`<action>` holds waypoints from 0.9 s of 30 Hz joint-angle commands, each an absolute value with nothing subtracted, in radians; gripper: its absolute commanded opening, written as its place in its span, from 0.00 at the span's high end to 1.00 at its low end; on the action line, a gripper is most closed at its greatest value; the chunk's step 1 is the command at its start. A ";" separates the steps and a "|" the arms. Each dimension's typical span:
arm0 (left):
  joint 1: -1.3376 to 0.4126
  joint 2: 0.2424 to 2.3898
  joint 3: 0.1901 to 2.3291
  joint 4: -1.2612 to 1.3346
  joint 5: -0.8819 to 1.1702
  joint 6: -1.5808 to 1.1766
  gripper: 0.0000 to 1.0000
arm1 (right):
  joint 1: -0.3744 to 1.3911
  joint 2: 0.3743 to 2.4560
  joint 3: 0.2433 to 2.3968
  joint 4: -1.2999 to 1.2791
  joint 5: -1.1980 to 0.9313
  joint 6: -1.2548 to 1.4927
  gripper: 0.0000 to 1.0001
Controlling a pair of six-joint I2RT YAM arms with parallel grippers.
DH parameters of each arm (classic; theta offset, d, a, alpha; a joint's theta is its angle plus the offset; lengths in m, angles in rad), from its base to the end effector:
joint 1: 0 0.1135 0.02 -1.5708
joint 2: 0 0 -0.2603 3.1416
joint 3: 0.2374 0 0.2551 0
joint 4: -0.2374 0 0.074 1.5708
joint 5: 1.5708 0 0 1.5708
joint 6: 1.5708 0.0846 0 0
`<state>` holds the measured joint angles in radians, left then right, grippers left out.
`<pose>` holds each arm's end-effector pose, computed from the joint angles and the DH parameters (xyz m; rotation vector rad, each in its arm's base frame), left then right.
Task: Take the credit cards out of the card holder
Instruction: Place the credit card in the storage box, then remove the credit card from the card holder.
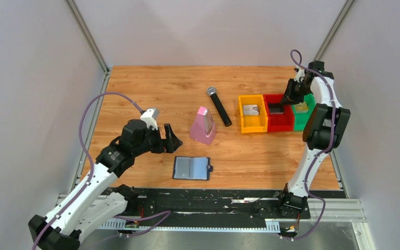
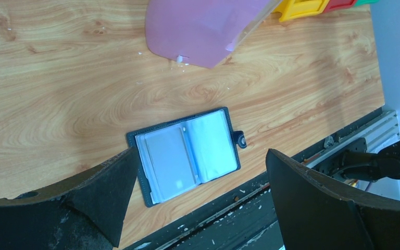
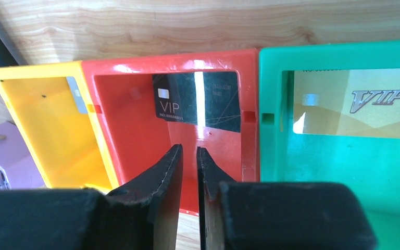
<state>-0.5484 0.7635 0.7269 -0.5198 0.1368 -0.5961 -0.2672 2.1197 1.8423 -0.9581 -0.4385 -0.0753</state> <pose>0.1783 -0.1224 0.2610 0.0317 2.2335 -0.8002 0.4534 -0.0869 0.1831 0.1570 2.6918 0.5139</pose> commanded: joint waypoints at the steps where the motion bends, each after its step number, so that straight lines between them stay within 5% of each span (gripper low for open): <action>1: -0.548 0.779 0.744 -0.491 0.118 -0.598 0.00 | -0.245 2.075 1.916 -0.922 -0.419 -0.031 0.82; 9: -0.549 0.808 0.717 -0.512 0.106 -0.646 0.00 | -0.215 1.884 1.828 -0.884 -0.407 0.160 0.80; 27: -0.549 0.894 0.557 -0.424 0.263 -0.708 0.15 | 0.182 1.115 0.939 -0.545 -0.218 0.536 0.72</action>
<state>-0.5484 0.8955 0.5892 -0.4744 0.2283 -0.6796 0.0937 1.2324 1.0332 -0.6327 -0.3004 0.4255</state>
